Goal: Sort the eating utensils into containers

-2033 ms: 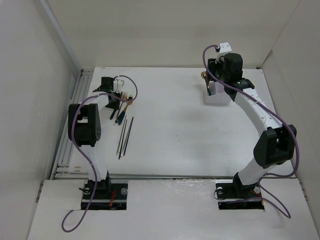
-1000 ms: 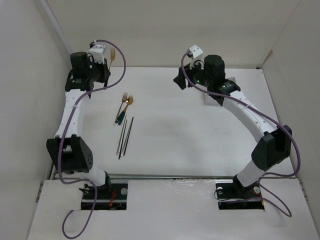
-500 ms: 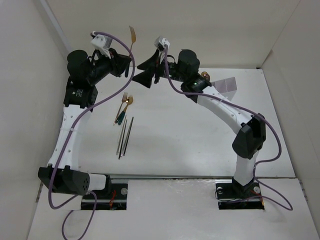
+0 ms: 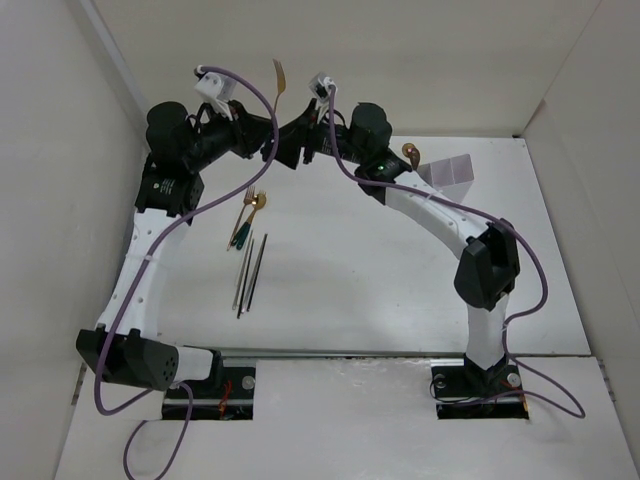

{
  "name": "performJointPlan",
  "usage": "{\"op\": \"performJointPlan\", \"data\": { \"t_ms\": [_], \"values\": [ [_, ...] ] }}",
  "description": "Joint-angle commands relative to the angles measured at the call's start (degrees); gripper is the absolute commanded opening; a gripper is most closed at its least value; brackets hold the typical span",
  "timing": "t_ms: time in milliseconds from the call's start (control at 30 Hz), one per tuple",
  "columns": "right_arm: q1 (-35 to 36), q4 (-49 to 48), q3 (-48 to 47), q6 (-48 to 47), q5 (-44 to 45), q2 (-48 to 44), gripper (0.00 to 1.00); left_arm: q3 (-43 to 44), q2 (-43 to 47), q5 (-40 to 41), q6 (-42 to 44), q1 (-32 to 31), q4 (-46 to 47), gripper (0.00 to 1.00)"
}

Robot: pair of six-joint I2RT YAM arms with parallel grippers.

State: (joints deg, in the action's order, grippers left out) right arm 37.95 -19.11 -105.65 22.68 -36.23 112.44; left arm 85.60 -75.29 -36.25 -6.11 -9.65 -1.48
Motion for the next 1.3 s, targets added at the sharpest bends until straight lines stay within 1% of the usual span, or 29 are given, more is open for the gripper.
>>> {"op": "performJointPlan", "data": {
  "t_ms": [0,133,200,233,267,300,333,367,400,433,467,500,533,600,633,667,700,733,767,800,833,867,967,1000,1100,1133,1233,1267],
  "values": [
    [0.0,-5.4,-3.7,1.8,1.0,0.1,0.67,-1.2,1.9,-1.4,-0.4,-0.1,2.5,0.00],
    [0.0,-5.9,-3.7,1.8,1.5,0.6,0.60,-1.8,1.9,-1.4,-0.4,-0.7,2.5,0.00],
    [0.0,-5.9,-3.7,2.4,1.5,0.6,0.48,-2.5,2.4,-1.4,-0.4,-1.2,1.9,0.00],
    [0.0,-6.5,-3.7,2.4,1.5,0.6,0.40,-2.5,2.4,-0.8,-0.4,-1.2,1.9,0.00],
    [0.0,-6.5,-4.2,2.4,1.5,1.1,0.30,-2.5,2.4,-0.8,-0.4,-1.2,1.9,0.00],
    [0.0,-6.5,-4.2,2.4,1.5,1.1,0.13,-2.5,2.4,-0.8,-0.4,-1.2,1.9,0.00],
    [0.0,-6.5,-4.2,2.4,1.5,1.1,0.04,-2.5,2.4,-0.8,-0.4,-1.2,1.9,0.00],
    [0.0,-6.5,-3.6,2.4,1.5,1.1,0.00,-2.5,2.4,-0.3,-0.4,-1.2,2.4,0.00],
    [0.0,-6.5,-3.6,2.4,2.2,1.1,0.00,-2.5,2.4,-0.3,0.2,-1.2,2.4,0.00],
    [0.0,-6.5,-2.9,2.4,2.2,1.1,0.00,-2.5,2.4,-0.3,0.2,-1.2,1.8,0.08],
    [-0.7,-6.5,-1.9,2.4,2.7,0.4,0.00,-2.5,1.9,-0.3,0.2,-1.2,1.8,0.29],
    [-0.7,-6.5,-1.1,2.4,2.7,-0.4,0.00,-2.5,1.9,0.4,0.2,-1.2,1.2,0.57],
    [-2.3,-6.5,-0.2,2.4,4.1,-0.9,0.00,-2.5,1.9,0.9,0.2,-1.2,1.2,1.00],
    [-4.7,-6.5,4.9,2.4,6.1,-3.4,0.00,-3.2,1.9,3.2,0.8,-1.2,0.1,1.00],
    [-6.2,-5.7,6.8,1.6,6.9,-4.3,0.00,-3.2,1.9,5.8,0.8,-1.2,0.1,1.00],
    [-9.8,-4.0,10.3,0.6,9.0,-5.1,0.00,-3.9,1.9,7.5,1.8,-1.2,-0.5,1.00],
    [-11.7,-1.7,11.7,-0.8,10.7,-6.0,0.00,-4.0,2.6,9.4,2.3,-1.2,-0.5,1.00],
    [-13.7,1.2,12.8,-4.8,12.5,-7.5,0.00,-5.3,2.6,11.4,2.9,-1.2,-0.5,1.00],
    [-17.4,6.8,13.9,-7.2,16.6,-8.1,0.00,-6.0,3.2,14.7,2.9,-0.5,-0.5,1.00],
    [-19.1,9.3,15.9,-9.8,18.9,-8.8,0.00,-6.7,3.2,15.9,3.7,-0.5,-0.5,1.00],
    [-20.7,11.4,17.0,-14.5,21.3,-10.1,0.00,-8.1,3.8,17.2,3.7,0.3,-0.5,1.00],
    [-23.6,14.5,18.0,-16.8,25.5,-10.9,0.00,-8.8,3.8,18.8,4.6,0.3,-0.5,1.00],
    [-27.3,15.9,22.8,-23.2,29.5,-13.6,0.00,-11.8,4.4,19.6,6.0,1.0,-0.5,1.00],
    [-29.1,16.8,23.6,-24.3,31.7,-13.6,0.00,-12.7,4.4,21.3,6.5,1.6,-0.5,1.00],
    [-31.2,17.4,26.4,-27.1,35.8,-14.1,0.00,-16.2,5.0,24.1,6.5,1.6,0.8,1.00],
    [-32.4,17.4,27.1,-27.1,37.5,-14.1,0.00,-16.9,5.0,26.6,6.5,1.6,0.8,1.00],
    [-33.8,17.4,27.7,-27.6,37.5,-11.9,0.00,-18.1,3.3,30.4,6.5,2.1,-1.2,1.00],
    [-34.3,17.4,26.6,-27.6,37.5,-11.2,0.00,-18.1,2.7,30.4,7.1,2.6,-1.9,1.00]
  ]
}}
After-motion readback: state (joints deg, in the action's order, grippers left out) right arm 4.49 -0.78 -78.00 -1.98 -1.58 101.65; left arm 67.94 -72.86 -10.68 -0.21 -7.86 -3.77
